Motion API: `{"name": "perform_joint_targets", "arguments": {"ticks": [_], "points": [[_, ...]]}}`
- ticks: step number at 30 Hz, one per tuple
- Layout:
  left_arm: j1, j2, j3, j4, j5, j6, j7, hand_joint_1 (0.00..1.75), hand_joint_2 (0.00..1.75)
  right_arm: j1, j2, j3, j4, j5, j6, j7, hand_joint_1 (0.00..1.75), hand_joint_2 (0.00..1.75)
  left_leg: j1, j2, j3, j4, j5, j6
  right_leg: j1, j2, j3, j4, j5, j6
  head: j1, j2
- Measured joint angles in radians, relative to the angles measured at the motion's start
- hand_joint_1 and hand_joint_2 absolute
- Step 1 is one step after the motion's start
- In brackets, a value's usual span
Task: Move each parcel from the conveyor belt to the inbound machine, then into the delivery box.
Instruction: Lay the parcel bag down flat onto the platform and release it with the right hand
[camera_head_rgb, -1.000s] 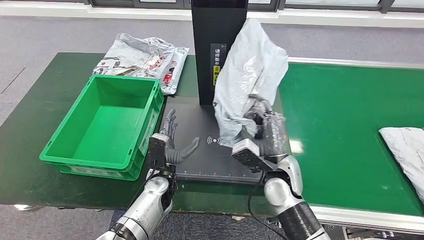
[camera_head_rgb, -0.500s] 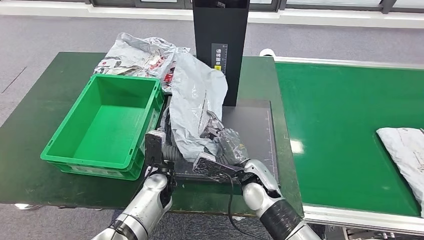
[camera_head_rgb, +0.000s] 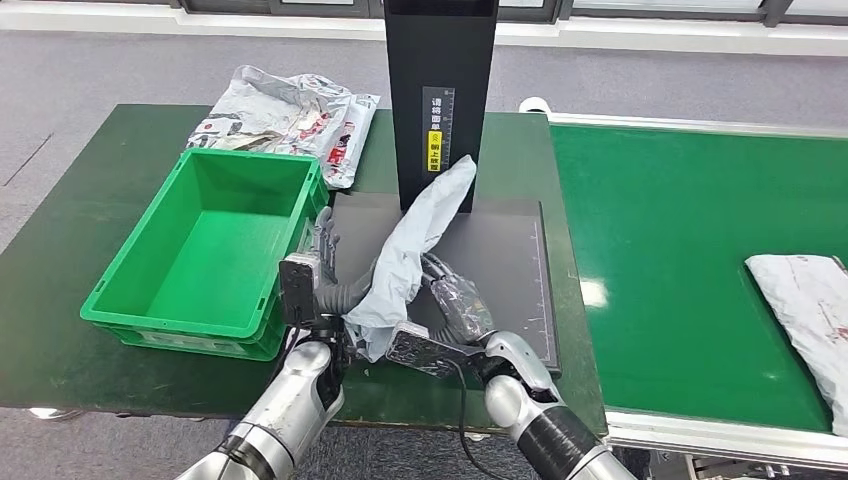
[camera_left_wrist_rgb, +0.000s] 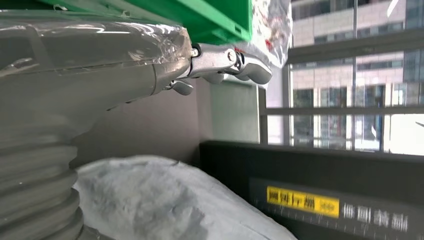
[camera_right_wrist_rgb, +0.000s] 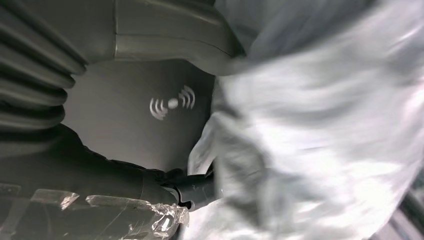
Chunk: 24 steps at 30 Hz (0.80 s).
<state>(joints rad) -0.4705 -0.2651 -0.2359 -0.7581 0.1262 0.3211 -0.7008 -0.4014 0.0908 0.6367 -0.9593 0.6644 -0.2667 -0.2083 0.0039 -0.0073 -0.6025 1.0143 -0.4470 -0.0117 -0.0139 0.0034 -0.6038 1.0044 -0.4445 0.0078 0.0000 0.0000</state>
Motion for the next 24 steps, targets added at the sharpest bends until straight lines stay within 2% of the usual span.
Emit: {"name": "perform_joint_targets", "arguments": {"ticks": [6, 13, 19, 24], "points": [[0.012, -0.003, 0.039, -0.043, 0.006, 0.051, 0.000, 0.00, 1.75, 0.032, 0.005, -0.069, -0.040, -0.097, -0.137, -0.092, 0.00, 0.00, 0.000, 0.000, 0.000, 0.000, 0.000, 0.000, 0.000, 0.000, 0.000, 0.000, 0.000, 0.000, 0.000, 0.000], [0.025, -0.012, 0.068, -0.088, 0.007, 0.067, 0.000, 0.00, 1.75, 0.060, 0.008, -0.119, -0.071, -0.154, -0.183, -0.151, 0.00, 0.00, 0.000, 0.000, 0.000, 0.000, 0.000, 0.000, 0.000, 0.000, 0.000, 0.000, 0.000, 0.000, 0.000, 0.000], [0.034, -0.016, 0.076, -0.104, -0.036, 0.017, 0.000, 0.00, 1.75, 0.108, 0.010, -0.160, -0.119, -0.250, -0.241, -0.259, 0.00, 0.00, 0.000, 0.000, 0.000, 0.000, 0.000, 0.000, 0.000, 0.000, 0.000, 0.000, 0.000, 0.000, 0.000, 0.000], [0.024, -0.016, 0.047, -0.038, -0.082, -0.016, 0.000, 0.00, 1.75, 0.141, 0.010, -0.182, -0.149, -0.280, -0.257, -0.283, 0.00, 0.00, 0.000, 0.001, 0.000, 0.000, 0.000, 0.000, 0.000, 0.001, -0.001, 0.000, 0.000, 0.000, 0.000, 0.000]]}}
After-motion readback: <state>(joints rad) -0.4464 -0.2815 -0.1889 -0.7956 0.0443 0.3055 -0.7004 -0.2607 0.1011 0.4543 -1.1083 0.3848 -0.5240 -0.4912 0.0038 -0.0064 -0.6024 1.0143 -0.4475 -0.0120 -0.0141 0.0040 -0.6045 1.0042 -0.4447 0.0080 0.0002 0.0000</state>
